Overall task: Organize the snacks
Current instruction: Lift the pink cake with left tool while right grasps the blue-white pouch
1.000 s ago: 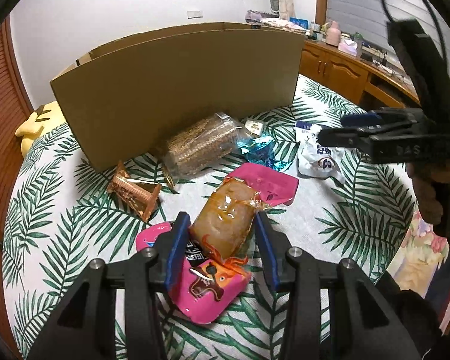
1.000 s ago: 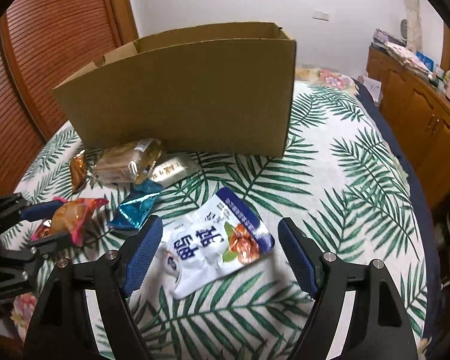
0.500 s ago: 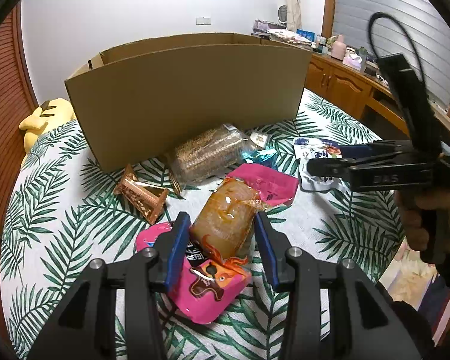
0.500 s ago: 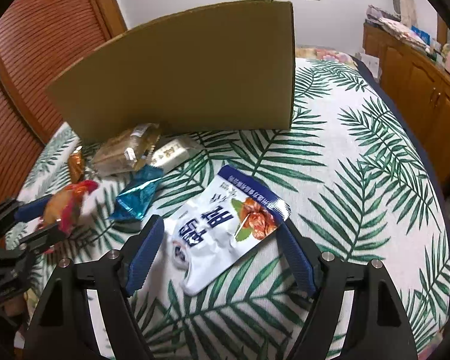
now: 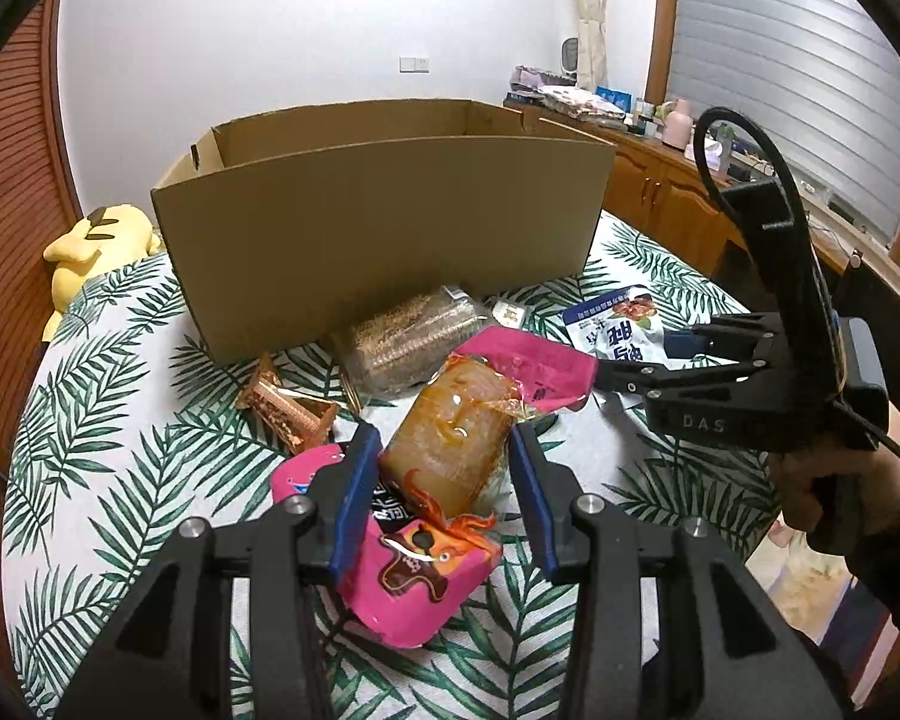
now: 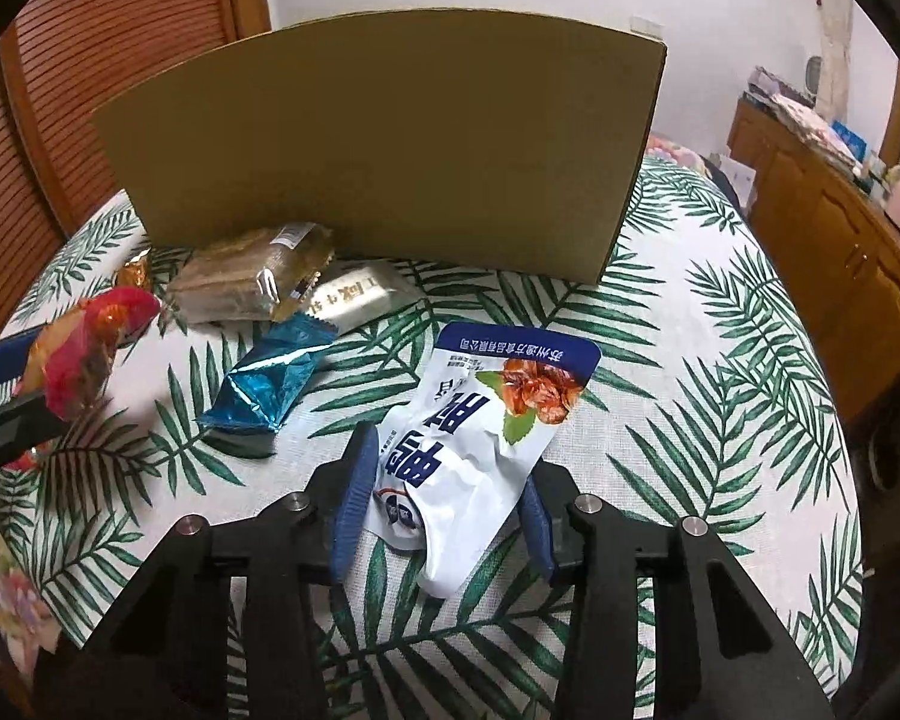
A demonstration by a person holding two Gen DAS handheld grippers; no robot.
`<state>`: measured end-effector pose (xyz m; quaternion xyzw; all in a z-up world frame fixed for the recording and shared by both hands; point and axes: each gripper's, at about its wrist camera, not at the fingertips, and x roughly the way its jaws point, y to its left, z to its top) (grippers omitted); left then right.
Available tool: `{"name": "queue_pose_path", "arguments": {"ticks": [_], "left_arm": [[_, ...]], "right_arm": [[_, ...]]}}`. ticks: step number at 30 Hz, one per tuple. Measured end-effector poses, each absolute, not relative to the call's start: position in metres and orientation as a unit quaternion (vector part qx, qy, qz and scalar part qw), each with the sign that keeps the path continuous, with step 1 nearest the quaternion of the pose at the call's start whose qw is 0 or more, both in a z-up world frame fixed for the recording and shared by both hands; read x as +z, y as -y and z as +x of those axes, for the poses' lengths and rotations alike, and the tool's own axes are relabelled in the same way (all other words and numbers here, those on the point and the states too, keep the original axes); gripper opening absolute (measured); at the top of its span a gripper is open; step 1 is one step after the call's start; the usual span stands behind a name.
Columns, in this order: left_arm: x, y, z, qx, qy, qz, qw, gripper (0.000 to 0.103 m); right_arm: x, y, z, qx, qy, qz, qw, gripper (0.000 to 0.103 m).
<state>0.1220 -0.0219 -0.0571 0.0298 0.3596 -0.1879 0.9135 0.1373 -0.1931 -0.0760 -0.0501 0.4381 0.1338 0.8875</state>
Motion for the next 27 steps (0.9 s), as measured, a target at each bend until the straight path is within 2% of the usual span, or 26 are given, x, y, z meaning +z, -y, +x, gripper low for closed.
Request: {"name": "queue_pose_path", "arguments": {"ticks": [6, 7, 27], "left_arm": [[-0.054, 0.020, 0.122, -0.188, -0.355, 0.027, 0.915, 0.043], [-0.054, 0.020, 0.121, -0.188, -0.355, 0.026, 0.916, 0.043], [-0.036, 0.018, 0.122, -0.178, -0.337, 0.020, 0.924, 0.043]], "right_arm": [[-0.073, 0.201, 0.126, 0.135, -0.422, -0.041, 0.895, 0.037], [-0.072, 0.201, 0.125, 0.138, -0.421, -0.041, 0.896, 0.019], [-0.037, 0.206, 0.099, 0.157, -0.371, -0.047, 0.914, 0.019]]}}
